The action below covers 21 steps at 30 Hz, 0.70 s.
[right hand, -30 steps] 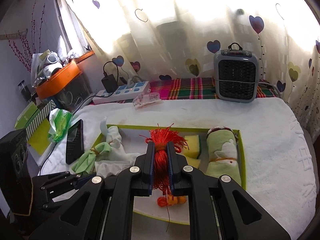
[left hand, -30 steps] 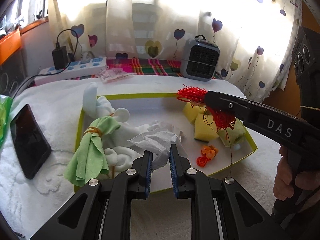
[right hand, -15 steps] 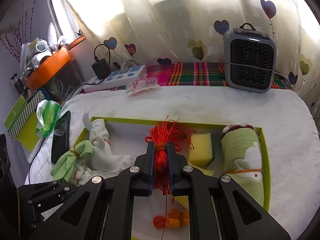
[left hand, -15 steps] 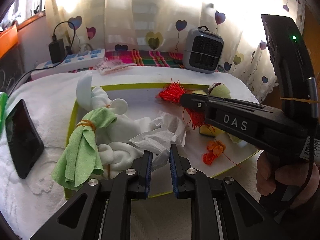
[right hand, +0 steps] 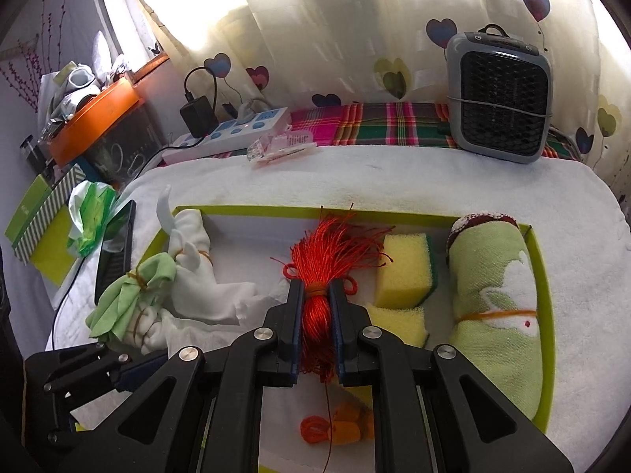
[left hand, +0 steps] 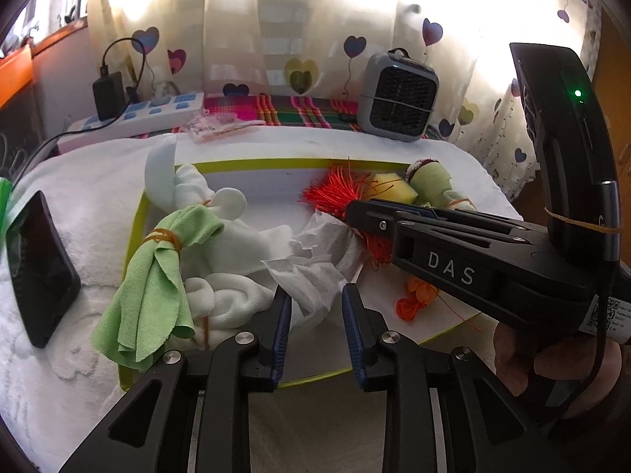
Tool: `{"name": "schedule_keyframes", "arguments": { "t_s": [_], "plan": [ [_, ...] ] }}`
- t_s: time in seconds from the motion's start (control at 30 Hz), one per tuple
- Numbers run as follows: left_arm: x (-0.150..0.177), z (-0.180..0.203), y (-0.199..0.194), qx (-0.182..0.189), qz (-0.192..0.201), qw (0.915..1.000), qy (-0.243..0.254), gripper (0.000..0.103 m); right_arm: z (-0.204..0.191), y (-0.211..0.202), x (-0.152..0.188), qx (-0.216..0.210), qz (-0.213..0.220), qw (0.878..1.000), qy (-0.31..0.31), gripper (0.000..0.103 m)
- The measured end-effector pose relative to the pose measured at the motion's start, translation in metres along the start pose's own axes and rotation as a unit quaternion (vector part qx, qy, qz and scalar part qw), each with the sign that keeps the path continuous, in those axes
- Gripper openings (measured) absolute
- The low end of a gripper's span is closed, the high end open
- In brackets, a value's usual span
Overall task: Organize soft objects
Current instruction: 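Lower the cloth with the left tool while the right tool lowers the string, then open both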
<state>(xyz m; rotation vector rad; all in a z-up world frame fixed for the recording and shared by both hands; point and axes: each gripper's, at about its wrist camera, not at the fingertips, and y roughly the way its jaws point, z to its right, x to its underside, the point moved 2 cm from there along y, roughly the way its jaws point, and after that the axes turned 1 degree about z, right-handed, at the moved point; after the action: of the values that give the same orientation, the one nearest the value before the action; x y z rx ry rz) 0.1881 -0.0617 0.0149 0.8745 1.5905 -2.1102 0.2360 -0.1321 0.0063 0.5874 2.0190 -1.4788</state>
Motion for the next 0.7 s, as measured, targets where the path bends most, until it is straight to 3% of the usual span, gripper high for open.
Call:
{"name": "schedule_keyframes", "arguments": {
  "t_s": [0.2, 0.33, 0.7],
  "plan": [
    [0.0, 0.003, -0.005, 0.002, 0.005, 1.0, -0.001, 0.034, -0.002, -0.01, 0.004, 0.002, 0.01, 1.0, 0.0, 0.019],
    [0.002, 0.007, -0.01, 0.003, 0.007, 1.0, 0.004, 0.043, -0.005, -0.018, 0.008, 0.002, 0.018, 1.0, -0.003, 0.033],
    [0.012, 0.01, -0.032, -0.013, 0.019, 0.9997, 0.002, 0.046, -0.008, -0.052, 0.021, 0.009, 0.042, 0.999, 0.001, 0.033]
  ]
}}
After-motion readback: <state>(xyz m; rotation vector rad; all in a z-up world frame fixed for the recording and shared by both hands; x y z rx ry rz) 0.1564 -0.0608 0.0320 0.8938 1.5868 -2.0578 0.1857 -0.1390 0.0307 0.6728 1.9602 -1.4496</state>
